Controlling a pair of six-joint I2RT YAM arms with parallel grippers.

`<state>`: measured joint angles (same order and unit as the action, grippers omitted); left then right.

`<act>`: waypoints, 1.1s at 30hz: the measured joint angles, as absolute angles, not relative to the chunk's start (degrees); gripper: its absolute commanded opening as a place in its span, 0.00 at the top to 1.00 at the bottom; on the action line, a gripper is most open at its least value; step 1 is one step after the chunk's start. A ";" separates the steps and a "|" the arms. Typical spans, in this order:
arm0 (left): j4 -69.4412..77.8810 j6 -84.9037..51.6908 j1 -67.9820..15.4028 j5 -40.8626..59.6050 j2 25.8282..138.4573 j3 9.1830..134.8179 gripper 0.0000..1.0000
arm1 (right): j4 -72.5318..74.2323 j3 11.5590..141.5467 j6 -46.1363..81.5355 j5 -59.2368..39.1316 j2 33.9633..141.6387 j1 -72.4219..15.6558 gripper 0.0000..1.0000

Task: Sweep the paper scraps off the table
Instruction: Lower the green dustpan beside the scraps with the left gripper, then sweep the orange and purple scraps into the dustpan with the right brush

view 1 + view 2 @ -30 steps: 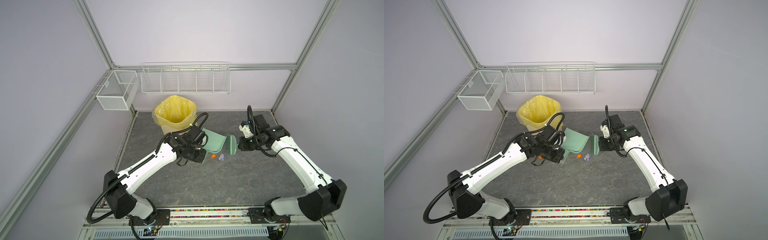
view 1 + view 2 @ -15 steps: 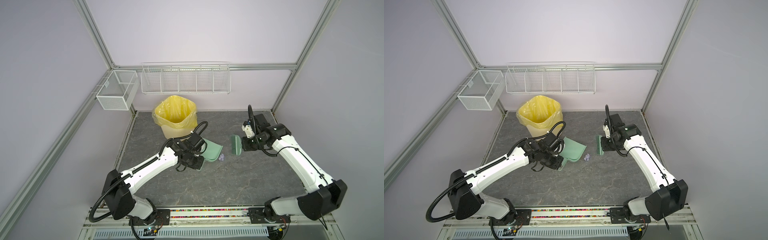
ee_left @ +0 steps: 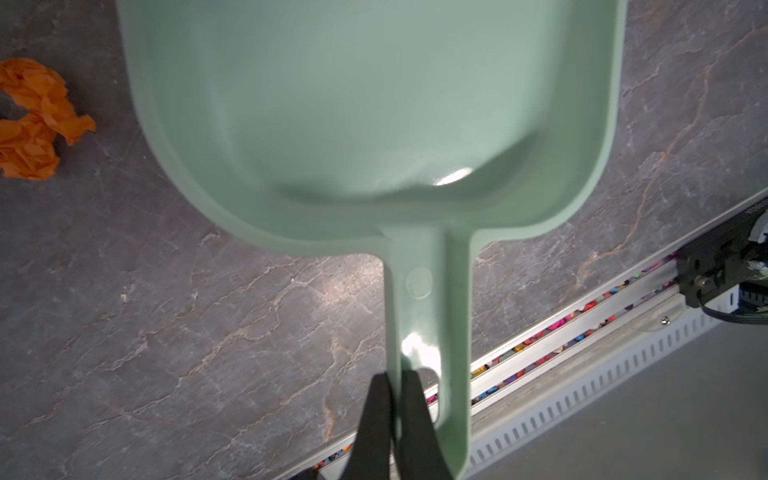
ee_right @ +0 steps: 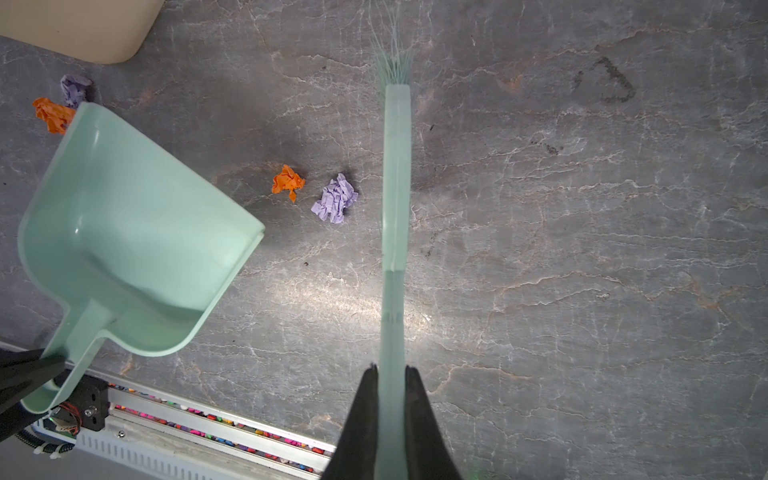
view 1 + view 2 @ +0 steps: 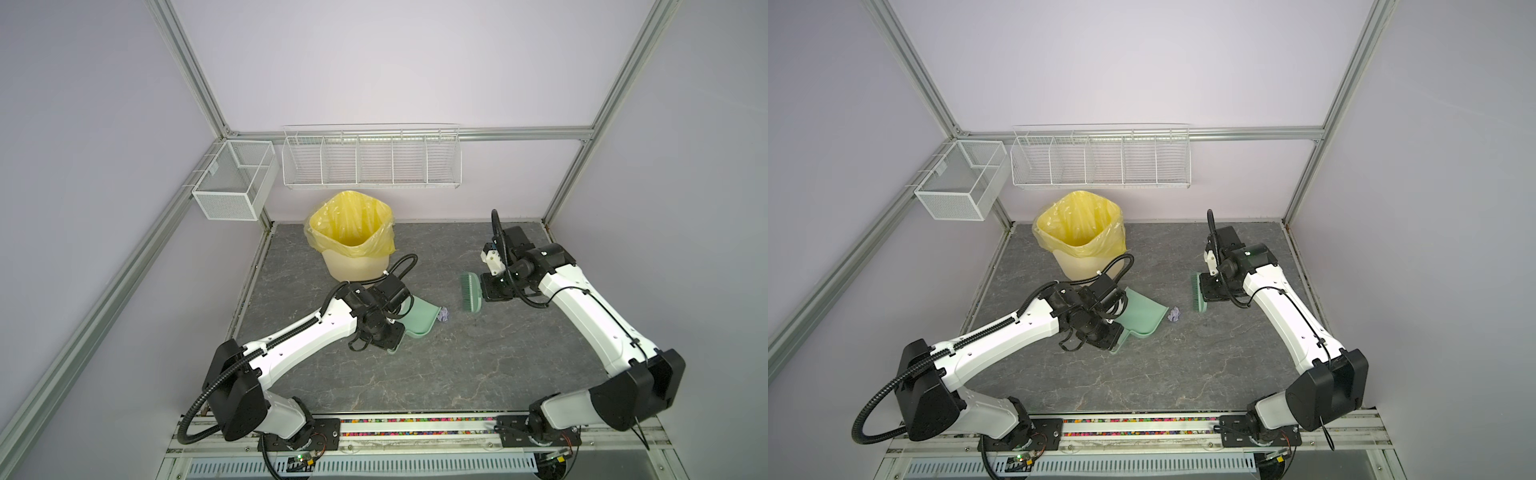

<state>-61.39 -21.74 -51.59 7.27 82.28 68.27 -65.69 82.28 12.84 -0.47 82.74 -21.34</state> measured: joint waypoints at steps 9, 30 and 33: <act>-59.24 -23.29 -52.34 11.00 78.72 62.28 1.00 | -69.34 86.80 11.07 0.40 86.50 -21.34 0.93; -57.10 -22.26 -53.01 11.42 84.29 60.77 1.00 | -81.34 107.39 5.06 7.27 108.38 -26.41 0.93; -56.53 -22.02 -53.01 11.42 85.10 60.77 1.00 | -82.24 108.79 4.80 7.33 110.59 -27.68 0.93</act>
